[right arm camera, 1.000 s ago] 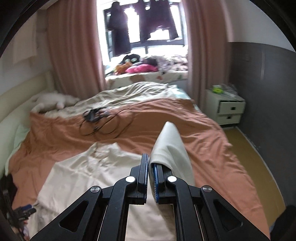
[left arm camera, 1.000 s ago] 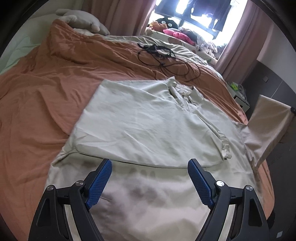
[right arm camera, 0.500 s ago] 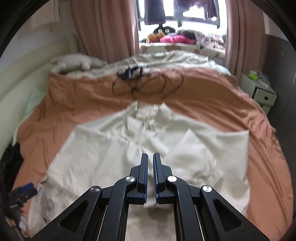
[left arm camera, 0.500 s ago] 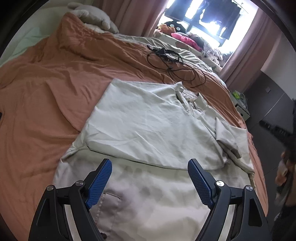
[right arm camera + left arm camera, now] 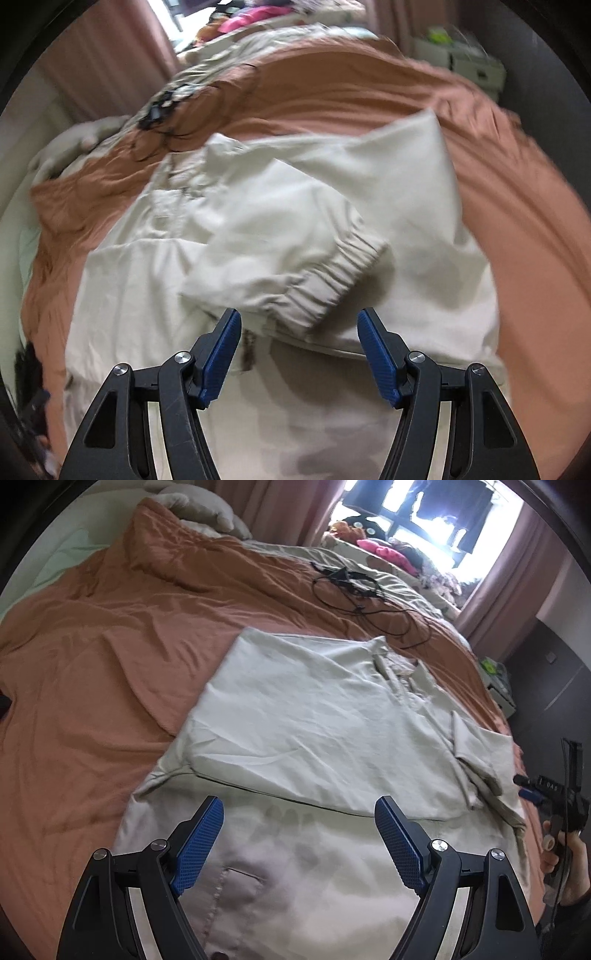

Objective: Fold large clothes
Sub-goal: 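Grasp the second sleeve cuff with the right tool and lift it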

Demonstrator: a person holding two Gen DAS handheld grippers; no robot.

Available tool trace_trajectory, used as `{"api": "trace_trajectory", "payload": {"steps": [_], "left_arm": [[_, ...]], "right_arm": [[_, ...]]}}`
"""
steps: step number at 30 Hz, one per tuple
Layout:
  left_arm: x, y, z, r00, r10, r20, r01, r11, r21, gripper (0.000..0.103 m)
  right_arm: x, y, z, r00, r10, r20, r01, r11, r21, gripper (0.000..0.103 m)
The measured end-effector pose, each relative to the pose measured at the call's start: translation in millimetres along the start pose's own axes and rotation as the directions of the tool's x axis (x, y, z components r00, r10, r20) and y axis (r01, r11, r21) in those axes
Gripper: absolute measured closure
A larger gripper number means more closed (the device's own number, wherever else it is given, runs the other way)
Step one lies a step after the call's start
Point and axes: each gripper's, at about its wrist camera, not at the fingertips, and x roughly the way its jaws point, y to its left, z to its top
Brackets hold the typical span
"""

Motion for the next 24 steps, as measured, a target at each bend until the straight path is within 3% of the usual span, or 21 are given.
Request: {"api": "trace_trajectory", "payload": {"steps": [11, 13, 14, 16, 18, 24], "left_arm": [[2.9, 16.1, 5.9, 1.000, 0.004, -0.009, -0.004, 0.998, -0.063, 0.018], [2.5, 16.2, 6.4, 1.000, 0.002, -0.008, -0.002, 0.998, -0.065, 0.018], [1.7, 16.9, 6.6, 1.000, 0.001, -0.006, -0.001, 0.998, -0.066, 0.018], [1.5, 17.3, 7.0, 1.000, -0.001, -0.007, 0.001, 0.998, -0.069, 0.018], [0.9, 17.8, 7.0, 1.000, -0.002, -0.007, 0.001, 0.998, -0.068, 0.018], [-6.8, 19.9, 8.2, 1.000, -0.008, 0.009, 0.008, 0.998, -0.058, 0.018]], "right_arm": [[66.9, -24.6, -1.1, 0.997, 0.068, -0.036, -0.058, 0.975, 0.215, 0.032], [69.4, -22.7, 2.0, 0.999, 0.042, -0.021, -0.036, 0.978, 0.206, 0.051], [71.2, -20.7, 3.8, 0.999, 0.025, -0.031, -0.019, 0.981, 0.192, 0.072], [69.4, -19.8, 7.0, 0.999, 0.030, -0.043, -0.022, 0.981, 0.191, 0.085], [55.8, -10.8, 11.9, 0.999, 0.022, -0.024, -0.018, 0.989, 0.147, 0.095], [-7.7, 50.6, 27.9, 0.996, 0.016, 0.087, -0.010, 0.997, -0.076, 0.098]]}}
